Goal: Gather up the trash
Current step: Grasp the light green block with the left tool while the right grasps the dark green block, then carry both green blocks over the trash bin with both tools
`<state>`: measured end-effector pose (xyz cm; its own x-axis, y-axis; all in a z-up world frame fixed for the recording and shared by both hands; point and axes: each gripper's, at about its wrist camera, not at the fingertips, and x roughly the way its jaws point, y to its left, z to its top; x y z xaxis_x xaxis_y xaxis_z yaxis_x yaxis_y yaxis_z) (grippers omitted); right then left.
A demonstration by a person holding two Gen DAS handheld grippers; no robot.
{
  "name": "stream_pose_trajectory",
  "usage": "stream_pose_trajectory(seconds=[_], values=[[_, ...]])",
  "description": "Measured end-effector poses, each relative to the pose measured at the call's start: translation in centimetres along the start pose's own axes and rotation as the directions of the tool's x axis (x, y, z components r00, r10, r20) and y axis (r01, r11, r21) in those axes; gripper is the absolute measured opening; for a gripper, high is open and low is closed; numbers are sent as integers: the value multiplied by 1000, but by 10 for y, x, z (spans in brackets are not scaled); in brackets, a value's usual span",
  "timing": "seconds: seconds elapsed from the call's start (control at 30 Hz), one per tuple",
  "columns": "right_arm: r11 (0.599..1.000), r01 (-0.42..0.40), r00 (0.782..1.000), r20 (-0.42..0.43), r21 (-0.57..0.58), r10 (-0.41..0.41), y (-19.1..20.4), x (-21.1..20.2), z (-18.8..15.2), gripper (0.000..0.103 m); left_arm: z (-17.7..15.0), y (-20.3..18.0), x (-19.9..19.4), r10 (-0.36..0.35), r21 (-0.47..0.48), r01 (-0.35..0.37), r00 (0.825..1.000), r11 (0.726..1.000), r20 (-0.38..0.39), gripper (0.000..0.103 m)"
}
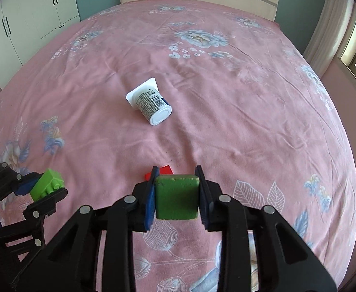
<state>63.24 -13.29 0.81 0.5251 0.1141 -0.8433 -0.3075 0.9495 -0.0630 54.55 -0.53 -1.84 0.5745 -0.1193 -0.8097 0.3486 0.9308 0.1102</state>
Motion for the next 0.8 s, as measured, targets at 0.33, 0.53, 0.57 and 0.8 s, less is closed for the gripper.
stream_pose_trajectory(seconds=[0.33, 0.53, 0.57, 0.8], values=[[997, -3, 989, 144, -81, 15, 42, -171, -44, 31, -17, -2, -151, 77, -36, -73, 989, 997, 124, 23], [991, 10, 979, 205, -130, 17, 66, -254, -82, 31, -36, -18, -232, 122, -28, -119, 975, 992, 184, 23], [990, 14, 976, 215, -139, 17, 70, -267, -88, 31, -39, -20, -244, 127, -30, -123, 973, 992, 194, 23], [984, 24, 961, 274, -179, 26, 92, -337, -125, 31, -59, -35, -305, 163, -28, -161, 958, 986, 238, 23]])
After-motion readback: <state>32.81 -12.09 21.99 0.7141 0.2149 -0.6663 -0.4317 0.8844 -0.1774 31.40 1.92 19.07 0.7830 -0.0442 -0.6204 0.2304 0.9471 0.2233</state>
